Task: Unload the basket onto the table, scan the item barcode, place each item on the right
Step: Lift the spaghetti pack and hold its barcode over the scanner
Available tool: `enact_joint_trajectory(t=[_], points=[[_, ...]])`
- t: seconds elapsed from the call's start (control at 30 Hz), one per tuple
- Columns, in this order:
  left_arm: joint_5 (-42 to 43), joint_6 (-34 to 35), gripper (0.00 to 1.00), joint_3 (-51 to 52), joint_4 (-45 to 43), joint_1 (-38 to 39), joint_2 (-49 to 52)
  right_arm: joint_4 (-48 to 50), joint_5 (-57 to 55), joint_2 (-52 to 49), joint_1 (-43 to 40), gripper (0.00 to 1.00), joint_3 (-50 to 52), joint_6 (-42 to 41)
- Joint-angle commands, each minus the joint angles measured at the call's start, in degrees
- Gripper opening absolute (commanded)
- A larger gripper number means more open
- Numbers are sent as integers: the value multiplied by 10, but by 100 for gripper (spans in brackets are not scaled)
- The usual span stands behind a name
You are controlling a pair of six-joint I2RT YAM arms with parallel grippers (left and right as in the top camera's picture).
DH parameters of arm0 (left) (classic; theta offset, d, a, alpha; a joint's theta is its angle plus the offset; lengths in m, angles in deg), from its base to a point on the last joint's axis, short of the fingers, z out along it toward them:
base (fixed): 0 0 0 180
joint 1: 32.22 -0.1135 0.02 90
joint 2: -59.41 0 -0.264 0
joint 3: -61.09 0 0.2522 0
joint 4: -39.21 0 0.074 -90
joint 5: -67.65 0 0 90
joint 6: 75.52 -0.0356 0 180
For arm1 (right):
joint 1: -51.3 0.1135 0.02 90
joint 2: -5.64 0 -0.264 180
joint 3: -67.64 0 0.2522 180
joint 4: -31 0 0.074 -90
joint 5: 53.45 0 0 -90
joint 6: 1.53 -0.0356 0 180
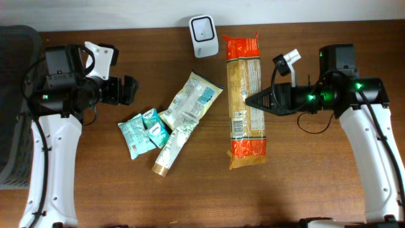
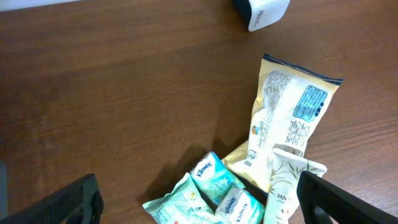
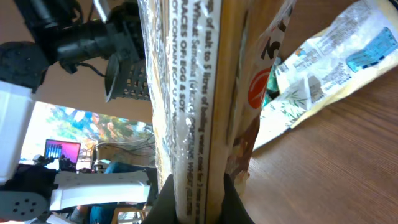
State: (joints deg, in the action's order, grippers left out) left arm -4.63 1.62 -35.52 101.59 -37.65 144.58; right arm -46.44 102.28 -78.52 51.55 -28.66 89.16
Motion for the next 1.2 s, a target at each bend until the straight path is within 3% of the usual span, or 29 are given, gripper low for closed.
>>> enact_joint_trajectory(t=[0.0,0.13,0.2,0.3,0.37,0.47,0.53,0.67,0.8,0.87,1.0,1.17], points=[[0,-9,99,-8,1,-1,-10,10,24,21,7,4,-14,-11],[0,-9,99,-8,1,-1,-10,54,-133,19,62,4,-22,-88],[0,-9,99,-8,1,-1,-10,46,-235,-3,112,4,-75,-105],[0,-9,99,-8,0,-1,-10,-50,-405,-110,179,4,-270,-99],[0,-9,99,-8,0,-1,-10,-127,-520,-235,208,4,-478,-89],[0,-9,99,-8,0,-1,-10,-144,-649,-362,229,4,-672,-57],[0,-9,99,-8,1,-1,-10,-87,-755,-427,247,4,-727,-2],[0,-9,99,-8,1,-1,-10,94,-963,-509,279,4,-720,157],[0,-9,99,-8,1,-1,-10,303,-977,-594,282,4,-718,372],[0,-9,99,-8,0,-1,-10,355,-953,-620,282,4,-717,433],[0,-9,99,-8,1,-1,-10,443,-923,-669,282,4,-713,471],[0,-9,99,-8,1,-1,-10,461,-901,-688,278,4,-712,471]])
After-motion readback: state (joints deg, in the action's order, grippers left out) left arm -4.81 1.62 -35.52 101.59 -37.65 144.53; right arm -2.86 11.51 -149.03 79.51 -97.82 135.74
